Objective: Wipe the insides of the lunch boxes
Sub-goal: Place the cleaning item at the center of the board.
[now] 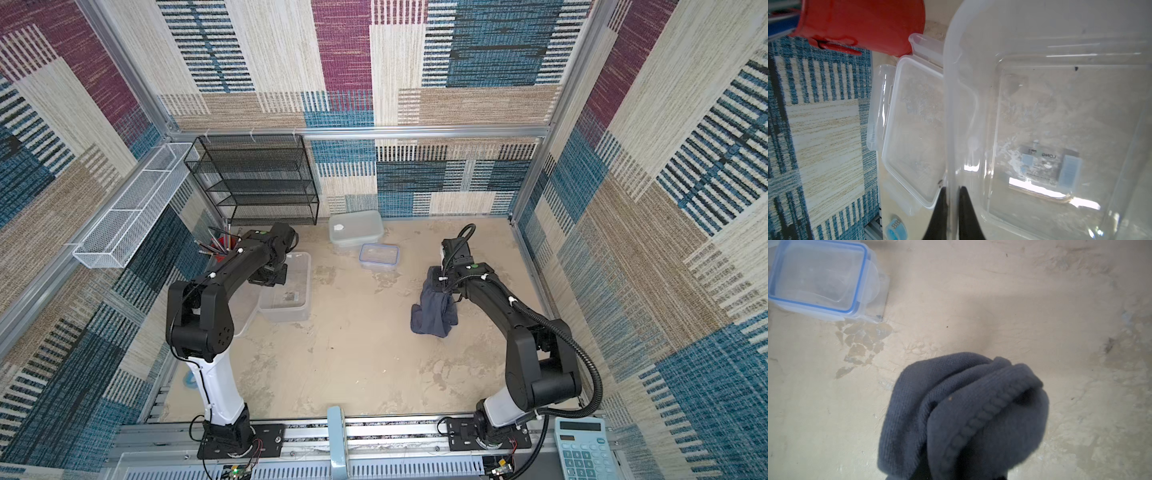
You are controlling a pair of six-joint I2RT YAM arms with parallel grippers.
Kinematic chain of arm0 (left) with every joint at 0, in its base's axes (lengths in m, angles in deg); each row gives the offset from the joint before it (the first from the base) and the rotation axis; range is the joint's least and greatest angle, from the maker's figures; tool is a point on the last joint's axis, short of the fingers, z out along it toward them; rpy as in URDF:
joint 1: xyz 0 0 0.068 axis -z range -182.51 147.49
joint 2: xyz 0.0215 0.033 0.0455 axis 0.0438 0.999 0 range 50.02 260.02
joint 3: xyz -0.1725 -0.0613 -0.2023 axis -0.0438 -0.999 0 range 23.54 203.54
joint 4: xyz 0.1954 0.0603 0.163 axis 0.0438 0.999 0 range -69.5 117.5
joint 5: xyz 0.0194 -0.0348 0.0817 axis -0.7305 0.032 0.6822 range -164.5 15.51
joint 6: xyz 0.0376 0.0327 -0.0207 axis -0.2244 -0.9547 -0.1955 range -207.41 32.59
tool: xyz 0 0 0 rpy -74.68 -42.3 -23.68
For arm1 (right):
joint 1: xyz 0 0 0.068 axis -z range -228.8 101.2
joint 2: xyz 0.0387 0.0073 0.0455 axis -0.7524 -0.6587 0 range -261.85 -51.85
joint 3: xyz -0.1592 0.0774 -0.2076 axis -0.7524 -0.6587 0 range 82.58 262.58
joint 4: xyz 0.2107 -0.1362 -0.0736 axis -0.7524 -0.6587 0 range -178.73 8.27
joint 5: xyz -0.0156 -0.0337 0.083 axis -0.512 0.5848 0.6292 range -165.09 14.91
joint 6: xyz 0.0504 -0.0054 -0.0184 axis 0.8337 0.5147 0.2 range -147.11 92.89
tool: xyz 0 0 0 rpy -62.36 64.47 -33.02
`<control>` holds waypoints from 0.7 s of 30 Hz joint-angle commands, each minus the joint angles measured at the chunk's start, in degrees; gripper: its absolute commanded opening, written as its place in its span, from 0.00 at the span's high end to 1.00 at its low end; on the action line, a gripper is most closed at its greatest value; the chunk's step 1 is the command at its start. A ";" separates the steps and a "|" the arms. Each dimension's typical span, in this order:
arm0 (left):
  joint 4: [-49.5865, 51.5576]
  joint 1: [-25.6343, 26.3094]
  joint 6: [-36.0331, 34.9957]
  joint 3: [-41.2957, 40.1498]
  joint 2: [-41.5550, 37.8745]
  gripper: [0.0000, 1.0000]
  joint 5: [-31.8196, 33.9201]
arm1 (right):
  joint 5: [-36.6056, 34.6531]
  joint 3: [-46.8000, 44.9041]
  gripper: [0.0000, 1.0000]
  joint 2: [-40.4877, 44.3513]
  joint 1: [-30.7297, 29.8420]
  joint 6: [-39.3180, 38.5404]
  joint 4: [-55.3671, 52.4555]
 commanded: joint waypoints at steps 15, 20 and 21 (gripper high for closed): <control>2.96 -0.31 -3.40 4.52 2.07 0.73 4.99 | -11.58 9.72 0.01 -1.22 -0.07 -2.64 -9.68; 2.96 -0.29 -3.56 6.34 1.12 0.56 2.74 | -15.34 13.08 0.01 -1.95 -0.16 -3.28 -13.57; 2.96 -0.29 -3.44 6.48 0.87 0.54 2.44 | -15.98 13.58 0.01 -2.11 -0.16 -3.30 -14.08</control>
